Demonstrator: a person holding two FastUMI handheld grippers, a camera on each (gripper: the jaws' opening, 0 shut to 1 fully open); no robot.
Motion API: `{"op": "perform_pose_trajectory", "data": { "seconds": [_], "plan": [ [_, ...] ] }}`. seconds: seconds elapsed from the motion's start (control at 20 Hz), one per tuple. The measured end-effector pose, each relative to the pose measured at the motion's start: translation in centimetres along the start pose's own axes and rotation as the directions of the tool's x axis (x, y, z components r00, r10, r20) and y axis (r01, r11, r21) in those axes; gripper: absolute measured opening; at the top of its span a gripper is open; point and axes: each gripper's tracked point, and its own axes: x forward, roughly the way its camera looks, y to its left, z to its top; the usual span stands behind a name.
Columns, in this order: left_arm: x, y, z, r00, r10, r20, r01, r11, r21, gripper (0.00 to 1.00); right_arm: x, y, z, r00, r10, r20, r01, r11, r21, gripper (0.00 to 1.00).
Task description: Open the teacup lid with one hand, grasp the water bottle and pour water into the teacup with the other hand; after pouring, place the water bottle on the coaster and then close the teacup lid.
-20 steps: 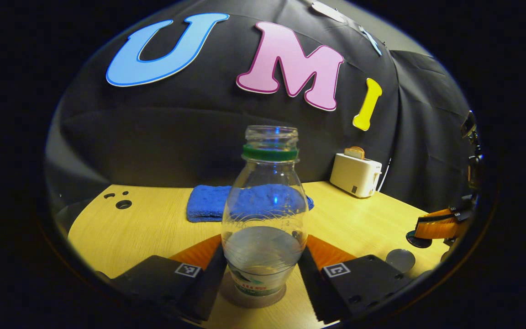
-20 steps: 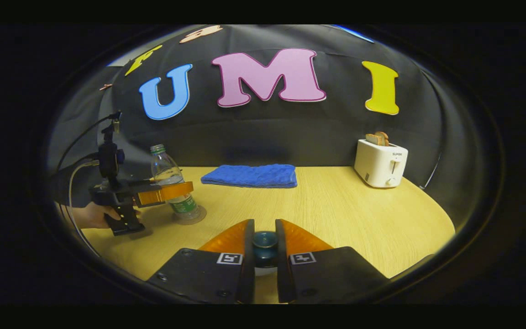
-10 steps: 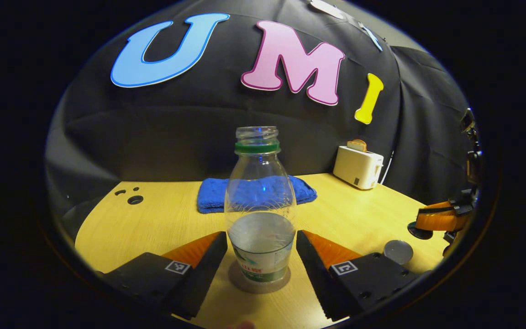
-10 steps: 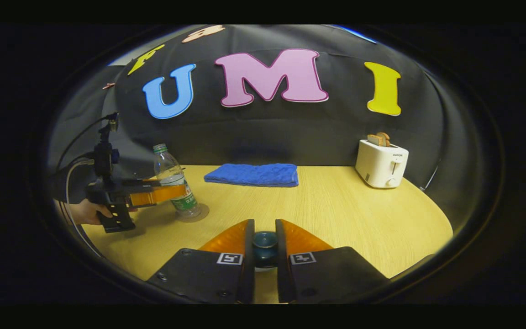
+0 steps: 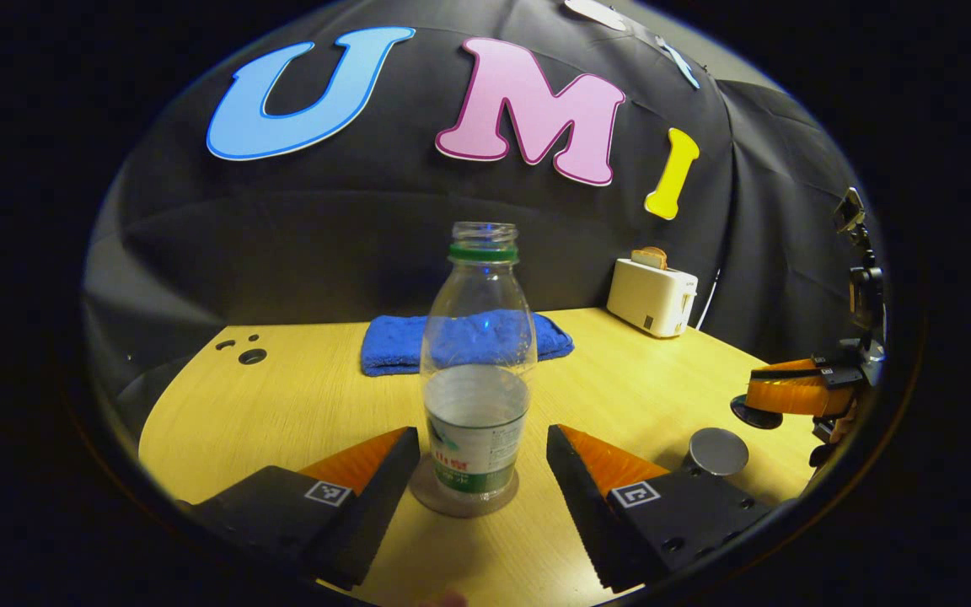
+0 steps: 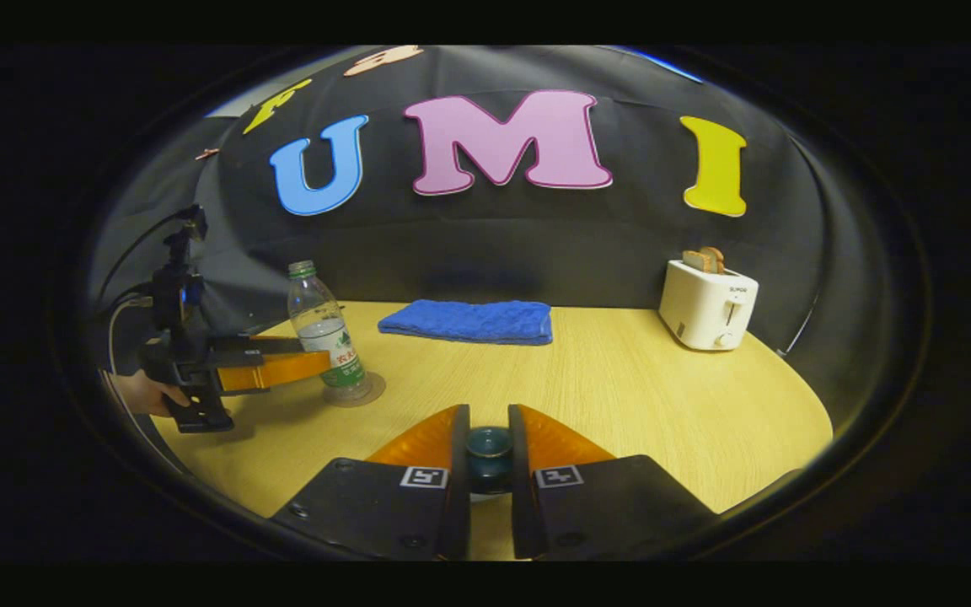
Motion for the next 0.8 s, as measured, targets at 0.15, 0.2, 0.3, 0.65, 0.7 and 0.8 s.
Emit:
{"op": "perform_pose_trajectory", "data": {
  "seconds": [0.15, 0.2, 0.3, 0.65, 0.7, 0.8],
  "plan": [
    [-2.1, 0.6, -1.0, 1.000, 0.028, -0.015, -0.028, 1.000, 0.006, 0.96, 0.8, 0.5, -0.4, 1.000, 0.014, 0.010, -0.014, 1.000, -0.003, 0.23],
    [-2.8, 0.8, -1.3, 0.999, 0.039, -0.020, -0.039, 0.999, -0.005, 0.96, 1.2, 0.7, -0.7, 1.000, 0.020, 0.011, -0.020, 1.000, -0.008, 0.23],
    [-4.7, 1.1, -1.8, 0.998, 0.061, -0.021, -0.061, 0.998, -0.032, 0.96, 1.8, 1.1, -1.6, 0.999, 0.029, 0.013, -0.029, 0.999, -0.023, 0.23],
    [-10.1, 2.1, -2.1, 0.991, 0.133, -0.032, -0.135, 0.985, -0.111, 0.96, 2.1, 1.7, -5.0, 0.999, 0.039, -0.016, -0.040, 0.998, -0.042, 0.23],
    [-10.4, 1.9, -2.1, 0.991, 0.133, -0.031, -0.136, 0.983, -0.124, 0.96, 2.1, 1.7, -4.8, 0.999, 0.039, -0.004, -0.039, 0.998, -0.047, 0.29],
    [-10.7, 1.6, -1.9, 0.990, 0.134, -0.031, -0.137, 0.980, -0.142, 0.96, 2.2, 1.7, -4.8, 0.999, 0.042, -0.002, -0.042, 0.998, -0.053, 0.27]
  ]
}}
